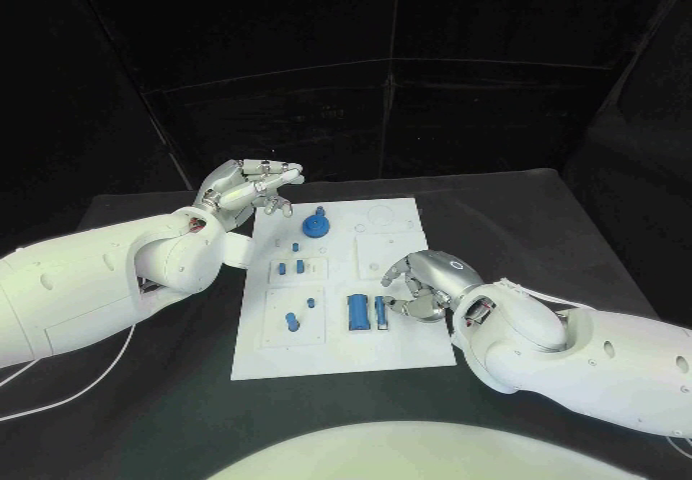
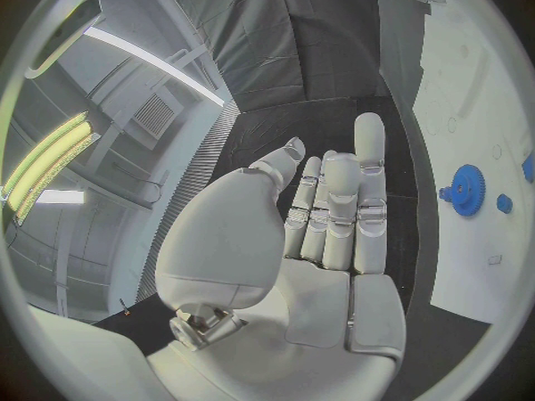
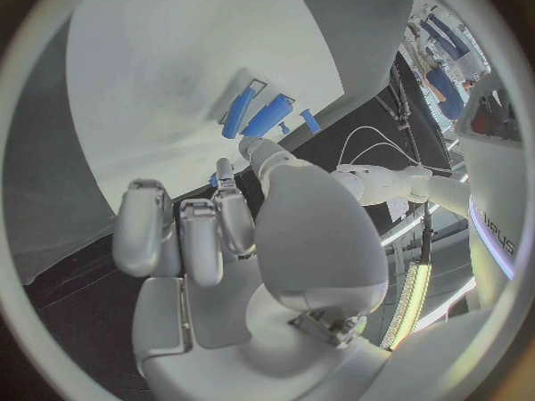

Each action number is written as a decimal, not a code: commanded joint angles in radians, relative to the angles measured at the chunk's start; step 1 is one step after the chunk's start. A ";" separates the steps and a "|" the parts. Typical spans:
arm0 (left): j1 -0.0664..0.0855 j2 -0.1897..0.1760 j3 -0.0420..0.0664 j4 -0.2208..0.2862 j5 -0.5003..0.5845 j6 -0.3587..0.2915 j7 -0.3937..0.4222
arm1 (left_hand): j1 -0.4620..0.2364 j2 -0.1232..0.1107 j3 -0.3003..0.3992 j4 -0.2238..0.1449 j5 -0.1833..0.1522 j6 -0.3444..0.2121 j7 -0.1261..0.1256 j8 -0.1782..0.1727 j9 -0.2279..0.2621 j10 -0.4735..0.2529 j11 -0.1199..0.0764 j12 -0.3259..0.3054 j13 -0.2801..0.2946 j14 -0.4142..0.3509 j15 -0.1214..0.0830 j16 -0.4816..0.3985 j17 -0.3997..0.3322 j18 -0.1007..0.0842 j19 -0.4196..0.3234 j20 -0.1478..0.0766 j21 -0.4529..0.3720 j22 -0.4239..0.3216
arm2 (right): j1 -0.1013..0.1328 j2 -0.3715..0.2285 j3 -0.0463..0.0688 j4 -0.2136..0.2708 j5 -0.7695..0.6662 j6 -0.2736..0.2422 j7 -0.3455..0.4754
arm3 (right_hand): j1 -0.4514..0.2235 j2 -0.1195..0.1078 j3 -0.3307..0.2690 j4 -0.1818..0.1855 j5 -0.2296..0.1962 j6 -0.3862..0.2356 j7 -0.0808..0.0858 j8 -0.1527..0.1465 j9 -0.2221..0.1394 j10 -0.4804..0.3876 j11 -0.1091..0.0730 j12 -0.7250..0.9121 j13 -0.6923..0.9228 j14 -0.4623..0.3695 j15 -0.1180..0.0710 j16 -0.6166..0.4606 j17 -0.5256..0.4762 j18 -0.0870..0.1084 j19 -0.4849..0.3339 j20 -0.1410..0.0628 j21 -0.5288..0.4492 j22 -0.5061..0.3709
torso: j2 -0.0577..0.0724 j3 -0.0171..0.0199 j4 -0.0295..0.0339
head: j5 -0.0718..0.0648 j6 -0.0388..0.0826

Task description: Assemble the parts on the task board

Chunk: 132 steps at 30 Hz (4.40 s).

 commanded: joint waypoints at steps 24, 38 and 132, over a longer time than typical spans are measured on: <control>0.001 -0.001 0.001 0.000 0.001 0.011 0.001 | 0.012 0.001 0.000 -0.006 -0.001 -0.008 -0.001 0.008 0.000 -0.012 0.001 0.005 -0.002 -0.008 -0.001 0.008 -0.001 0.020 0.001 0.007 -0.005 -0.001 | 0.001 0.024 0.000 -0.024 0.050 0.146 0.054 | -0.008 0.013 0.054 -0.008 0.098 0.033 0.003 -0.033 -0.044 -0.012 0.010 -0.020 0.062 0.082 0.011 -0.004 0.148 -0.004 -0.007 0.016 -0.004 -0.003 | 0.000 0.0005 0.0007 | 0.006 -0.005; 0.001 -0.001 0.001 0.000 0.001 0.012 -0.002 | 0.013 0.002 0.000 -0.007 -0.001 -0.009 -0.001 0.008 0.000 -0.012 0.001 0.005 -0.002 -0.008 -0.001 0.007 -0.002 0.020 0.001 0.007 -0.005 -0.002 | 0.001 0.030 0.000 -0.039 0.051 0.109 0.050 | -0.012 0.012 0.063 -0.012 0.082 0.032 0.005 -0.045 -0.056 -0.017 0.011 -0.026 0.057 0.081 0.011 -0.008 0.141 -0.002 -0.011 0.016 -0.009 -0.011 | 0.000 -0.0001 0.0015 | 0.007 -0.005; 0.001 -0.002 -0.009 -0.002 0.001 0.018 -0.015 | 0.012 0.002 -0.001 -0.007 -0.001 -0.012 0.001 0.008 -0.001 -0.017 0.002 0.007 -0.002 -0.009 0.000 0.008 -0.004 0.019 0.001 0.008 -0.005 -0.002 | 0.001 0.021 0.000 -0.088 0.153 0.089 0.240 | 0.060 0.136 -0.154 -0.069 -0.412 0.112 -0.029 0.050 -0.126 -0.035 -0.015 -0.050 0.021 0.079 -0.009 -0.017 0.131 0.003 -0.022 -0.004 -0.028 -0.036 | 0.000 0.0004 0.0010 | 0.013 -0.008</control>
